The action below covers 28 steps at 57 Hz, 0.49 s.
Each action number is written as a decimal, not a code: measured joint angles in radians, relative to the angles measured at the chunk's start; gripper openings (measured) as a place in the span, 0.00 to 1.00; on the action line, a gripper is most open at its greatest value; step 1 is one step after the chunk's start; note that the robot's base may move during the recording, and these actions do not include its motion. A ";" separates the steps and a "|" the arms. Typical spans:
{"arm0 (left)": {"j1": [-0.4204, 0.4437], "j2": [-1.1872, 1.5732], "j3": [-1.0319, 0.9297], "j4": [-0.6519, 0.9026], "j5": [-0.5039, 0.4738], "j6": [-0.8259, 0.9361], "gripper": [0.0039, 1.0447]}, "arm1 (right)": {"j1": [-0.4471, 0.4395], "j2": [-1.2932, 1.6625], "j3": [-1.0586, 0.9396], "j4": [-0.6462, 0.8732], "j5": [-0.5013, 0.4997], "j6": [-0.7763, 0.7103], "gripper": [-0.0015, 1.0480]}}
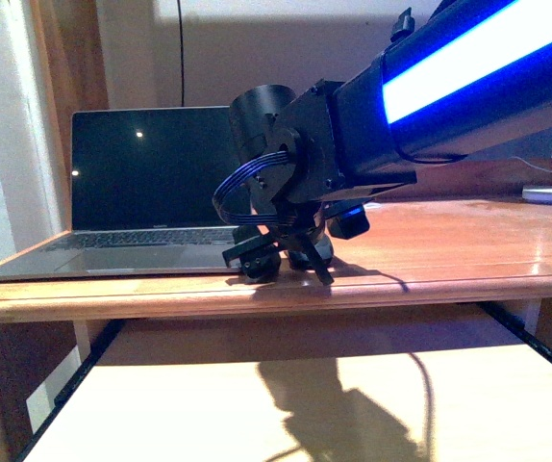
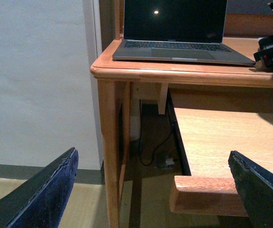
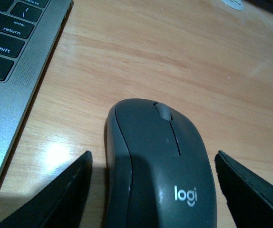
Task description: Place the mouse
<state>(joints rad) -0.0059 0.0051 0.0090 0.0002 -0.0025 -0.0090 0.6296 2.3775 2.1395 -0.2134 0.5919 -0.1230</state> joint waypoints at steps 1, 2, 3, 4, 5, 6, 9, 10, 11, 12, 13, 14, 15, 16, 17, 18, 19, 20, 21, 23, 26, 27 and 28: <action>0.000 0.000 0.000 0.000 0.000 0.000 0.93 | 0.000 0.000 0.000 0.000 0.000 -0.002 0.81; 0.000 0.000 0.000 0.000 0.000 0.000 0.93 | 0.000 0.000 0.000 0.000 0.000 -0.002 0.82; 0.000 0.000 0.000 0.000 0.000 0.000 0.93 | 0.000 0.000 0.000 0.001 0.000 -0.002 0.85; 0.000 0.000 0.000 0.000 0.000 0.000 0.93 | 0.000 0.000 0.000 0.001 0.000 -0.002 0.87; 0.000 0.000 0.000 0.000 0.000 0.000 0.93 | 0.000 0.000 0.000 0.001 0.001 -0.002 0.90; 0.000 0.000 0.000 0.000 0.000 0.000 0.93 | 0.000 0.000 0.000 0.002 0.001 -0.002 0.92; 0.000 0.000 0.000 0.000 0.000 0.000 0.93 | 0.000 0.000 0.000 0.005 0.001 -0.002 0.99; 0.000 0.000 0.000 0.000 0.000 0.000 0.93 | -0.001 0.000 0.000 0.007 0.000 0.000 0.99; 0.000 0.000 0.000 0.000 0.000 0.000 0.93 | -0.001 0.000 0.000 0.008 0.000 -0.002 0.99; 0.000 0.000 0.000 0.000 0.000 0.000 0.93 | -0.002 -0.001 -0.002 0.010 -0.002 -0.001 1.00; 0.000 0.000 0.000 0.000 0.000 0.000 0.93 | -0.002 -0.001 -0.002 0.010 -0.003 -0.001 0.99; 0.000 0.000 0.000 0.000 0.000 0.000 0.93 | -0.002 -0.002 -0.004 0.010 -0.006 0.001 0.99; 0.000 0.000 0.000 0.000 0.000 0.000 0.93 | -0.003 -0.003 -0.006 0.011 -0.008 0.003 0.99; 0.000 0.000 0.000 0.000 0.000 0.000 0.93 | -0.005 -0.006 -0.010 0.012 -0.010 0.003 0.99; 0.000 0.000 0.000 0.000 0.000 0.000 0.93 | -0.006 -0.011 -0.016 0.013 -0.014 0.007 0.99; 0.000 0.000 0.000 0.000 0.000 0.000 0.93 | -0.007 -0.013 -0.021 0.015 -0.018 0.010 0.99; 0.000 0.000 0.000 0.000 0.000 0.000 0.93 | -0.008 -0.021 -0.031 0.019 -0.025 0.013 0.99; 0.000 0.000 0.000 0.000 0.000 0.000 0.93 | -0.010 -0.023 -0.035 0.021 -0.028 0.015 0.99; 0.000 0.000 0.000 0.000 0.000 0.000 0.93 | -0.012 -0.034 -0.051 0.029 -0.042 0.024 0.99; 0.000 0.000 0.000 0.000 0.000 0.000 0.93 | -0.015 -0.052 -0.077 0.041 -0.063 0.032 0.99; 0.000 0.000 0.000 0.000 0.000 0.000 0.93 | -0.023 -0.094 -0.137 0.077 -0.101 0.042 0.99; 0.000 0.000 0.000 0.000 0.000 0.000 0.93 | -0.030 -0.126 -0.181 0.108 -0.130 0.051 0.99; 0.000 0.000 0.000 0.000 0.000 0.000 0.93 | -0.033 -0.138 -0.196 0.118 -0.141 0.055 0.99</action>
<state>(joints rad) -0.0055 0.0051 0.0090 0.0002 -0.0021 -0.0090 0.5968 2.2395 1.9434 -0.0956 0.4507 -0.0685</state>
